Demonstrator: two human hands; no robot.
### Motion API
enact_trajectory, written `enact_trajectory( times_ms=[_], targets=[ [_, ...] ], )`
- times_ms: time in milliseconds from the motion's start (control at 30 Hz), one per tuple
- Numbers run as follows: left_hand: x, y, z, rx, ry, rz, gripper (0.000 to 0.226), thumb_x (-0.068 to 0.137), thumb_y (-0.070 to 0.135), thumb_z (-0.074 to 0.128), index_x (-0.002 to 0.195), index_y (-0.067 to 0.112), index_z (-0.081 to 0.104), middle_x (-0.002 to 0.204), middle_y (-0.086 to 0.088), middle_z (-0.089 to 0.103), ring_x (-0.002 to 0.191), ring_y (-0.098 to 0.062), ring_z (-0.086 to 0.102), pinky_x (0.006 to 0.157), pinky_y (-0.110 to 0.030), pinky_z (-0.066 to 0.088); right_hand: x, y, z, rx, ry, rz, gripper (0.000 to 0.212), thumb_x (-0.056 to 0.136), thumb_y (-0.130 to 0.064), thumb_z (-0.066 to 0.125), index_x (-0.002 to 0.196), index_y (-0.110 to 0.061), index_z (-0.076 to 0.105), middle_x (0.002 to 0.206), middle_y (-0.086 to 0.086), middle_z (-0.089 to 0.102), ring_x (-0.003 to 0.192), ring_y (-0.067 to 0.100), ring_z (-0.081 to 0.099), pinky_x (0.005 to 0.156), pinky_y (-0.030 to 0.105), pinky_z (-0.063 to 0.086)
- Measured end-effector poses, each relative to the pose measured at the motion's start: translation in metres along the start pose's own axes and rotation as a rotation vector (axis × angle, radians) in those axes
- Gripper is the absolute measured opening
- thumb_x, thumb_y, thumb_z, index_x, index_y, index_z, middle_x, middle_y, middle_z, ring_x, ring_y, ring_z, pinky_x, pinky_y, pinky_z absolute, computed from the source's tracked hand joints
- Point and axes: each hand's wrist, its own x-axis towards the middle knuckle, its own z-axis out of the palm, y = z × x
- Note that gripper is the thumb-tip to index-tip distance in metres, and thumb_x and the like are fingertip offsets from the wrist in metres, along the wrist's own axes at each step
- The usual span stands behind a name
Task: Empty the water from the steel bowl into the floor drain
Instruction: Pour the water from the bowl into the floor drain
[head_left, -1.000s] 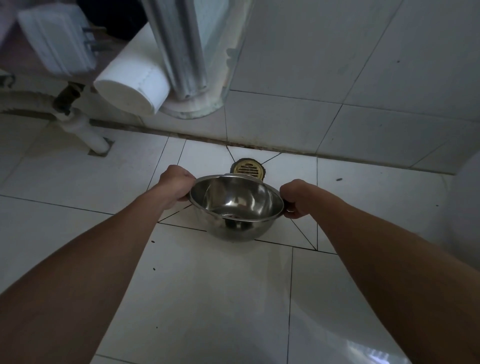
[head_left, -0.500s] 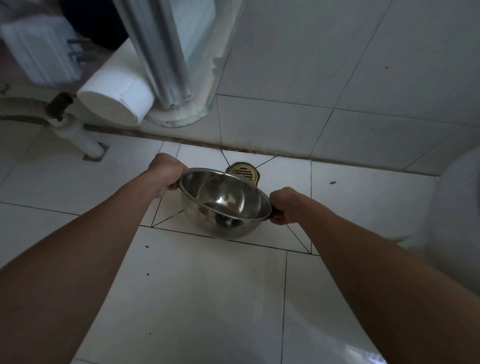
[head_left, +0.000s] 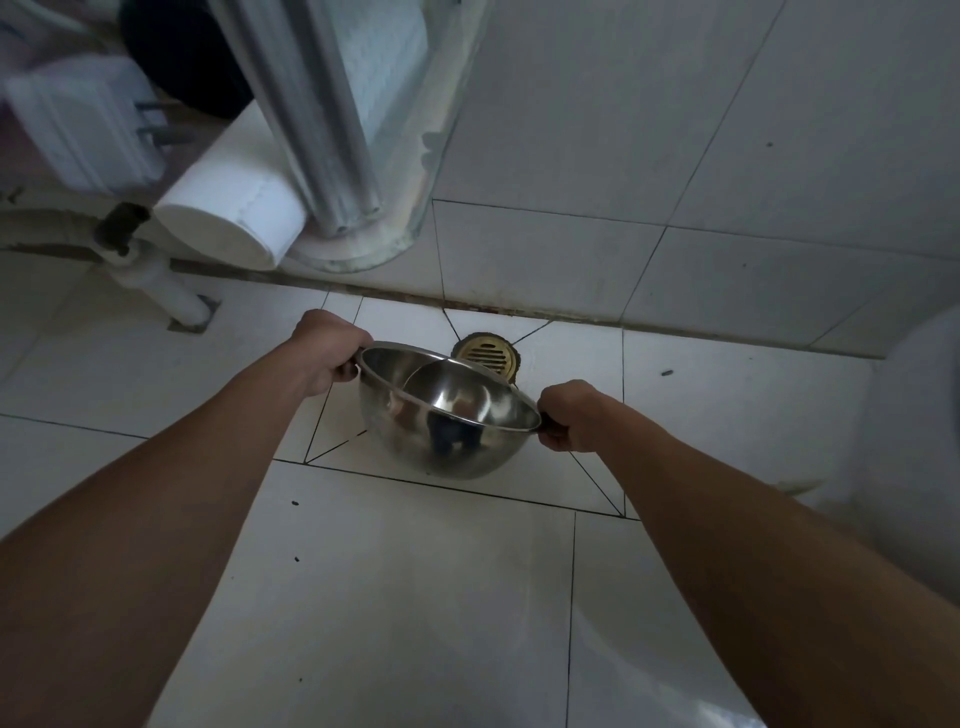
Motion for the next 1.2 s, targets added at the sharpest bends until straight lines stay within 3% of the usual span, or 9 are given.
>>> enact_trajectory(
  times_ms=[200, 600, 767, 867, 1033, 1200],
  targets=[
    [0.005, 0.003, -0.002, -0.086, 0.000, -0.009, 0.014, 0.081, -0.008, 0.065, 0.090, 0.002, 0.065, 0.072, -0.012, 0.054, 0.052, -0.016, 0.046, 0.033, -0.011, 0.037, 0.003, -0.002, 0.001, 0.015, -0.001, 0.025, 0.026, 0.099, 0.000, 0.046, 0.074, -0.004, 0.050, 0.069, 0.009, 0.048, 0.054, 0.014, 0.044, 0.031, 0.015, 0.040],
    [0.006, 0.006, -0.003, -0.175, 0.000, -0.037, 0.024, 0.081, -0.008, 0.062, 0.065, 0.006, 0.051, 0.060, -0.007, 0.042, 0.047, -0.014, 0.036, 0.032, -0.010, 0.032, 0.012, -0.004, 0.004, 0.025, 0.022, 0.035, 0.028, 0.100, -0.003, 0.044, 0.073, -0.003, 0.051, 0.066, 0.007, 0.043, 0.051, 0.012, 0.039, 0.032, 0.015, 0.036],
    [0.004, 0.014, -0.003, -0.270, 0.009, -0.039, 0.029, 0.083, -0.008, 0.060, 0.061, 0.007, 0.048, 0.052, -0.006, 0.041, 0.024, -0.005, 0.033, 0.031, -0.009, 0.025, 0.013, -0.004, 0.007, 0.010, 0.046, 0.007, 0.027, 0.098, -0.002, 0.044, 0.071, -0.003, 0.051, 0.065, 0.007, 0.043, 0.052, 0.014, 0.039, 0.037, 0.021, 0.039],
    [0.004, 0.017, -0.003, -0.313, 0.015, -0.049, 0.030, 0.084, -0.008, 0.060, 0.062, 0.008, 0.047, 0.033, 0.000, 0.040, 0.021, -0.004, 0.032, 0.031, -0.008, 0.024, 0.013, -0.005, 0.006, 0.030, 0.043, 0.001, 0.027, 0.097, -0.003, 0.044, 0.071, -0.003, 0.051, 0.063, 0.007, 0.043, 0.051, 0.014, 0.038, 0.034, 0.017, 0.039],
    [0.005, 0.015, -0.005, -0.331, -0.010, -0.043, 0.031, 0.086, -0.007, 0.065, 0.064, 0.010, 0.049, 0.059, -0.006, 0.041, 0.022, -0.003, 0.032, 0.030, -0.009, 0.023, 0.014, -0.006, 0.003, 0.097, 0.033, 0.035, 0.025, 0.097, -0.003, 0.045, 0.073, -0.002, 0.053, 0.061, 0.007, 0.043, 0.049, 0.014, 0.038, 0.033, 0.015, 0.039],
    [0.007, 0.013, -0.008, -0.390, -0.025, -0.039, 0.029, 0.086, -0.007, 0.064, 0.065, 0.008, 0.052, 0.057, -0.007, 0.043, 0.023, -0.004, 0.034, 0.030, -0.010, 0.023, 0.016, -0.008, 0.002, 0.218, 0.012, 0.029, 0.023, 0.095, -0.002, 0.043, 0.075, -0.001, 0.053, 0.063, 0.007, 0.044, 0.048, 0.014, 0.039, 0.036, 0.020, 0.037]
  ],
)
